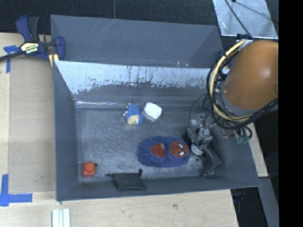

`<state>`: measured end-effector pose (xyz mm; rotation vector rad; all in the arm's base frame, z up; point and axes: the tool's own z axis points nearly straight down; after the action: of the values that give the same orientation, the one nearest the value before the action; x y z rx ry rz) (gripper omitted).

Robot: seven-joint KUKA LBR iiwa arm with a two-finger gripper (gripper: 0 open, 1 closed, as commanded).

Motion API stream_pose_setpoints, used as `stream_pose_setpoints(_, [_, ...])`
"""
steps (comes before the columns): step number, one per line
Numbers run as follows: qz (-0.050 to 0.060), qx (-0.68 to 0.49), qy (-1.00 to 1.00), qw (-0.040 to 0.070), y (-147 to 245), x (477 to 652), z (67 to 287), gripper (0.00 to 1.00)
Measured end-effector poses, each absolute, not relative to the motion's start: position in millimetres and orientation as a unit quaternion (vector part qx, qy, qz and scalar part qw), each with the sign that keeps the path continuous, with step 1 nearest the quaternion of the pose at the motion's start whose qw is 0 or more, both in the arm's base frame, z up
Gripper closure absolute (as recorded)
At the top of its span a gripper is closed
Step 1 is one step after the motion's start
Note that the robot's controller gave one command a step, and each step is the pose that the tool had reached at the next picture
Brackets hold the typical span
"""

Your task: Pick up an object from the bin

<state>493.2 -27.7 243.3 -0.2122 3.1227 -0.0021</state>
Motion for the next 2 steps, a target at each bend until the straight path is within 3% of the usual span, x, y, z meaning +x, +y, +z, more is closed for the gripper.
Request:
stream_pose_setpoints(1, [0.000,0.096,0.995,-0.001,18.4,483.6,146.2,1.00])
stream_pose_setpoints(2, [0.000,0.095,0.995,0.000,17.5,484.5,147.4,0.00])
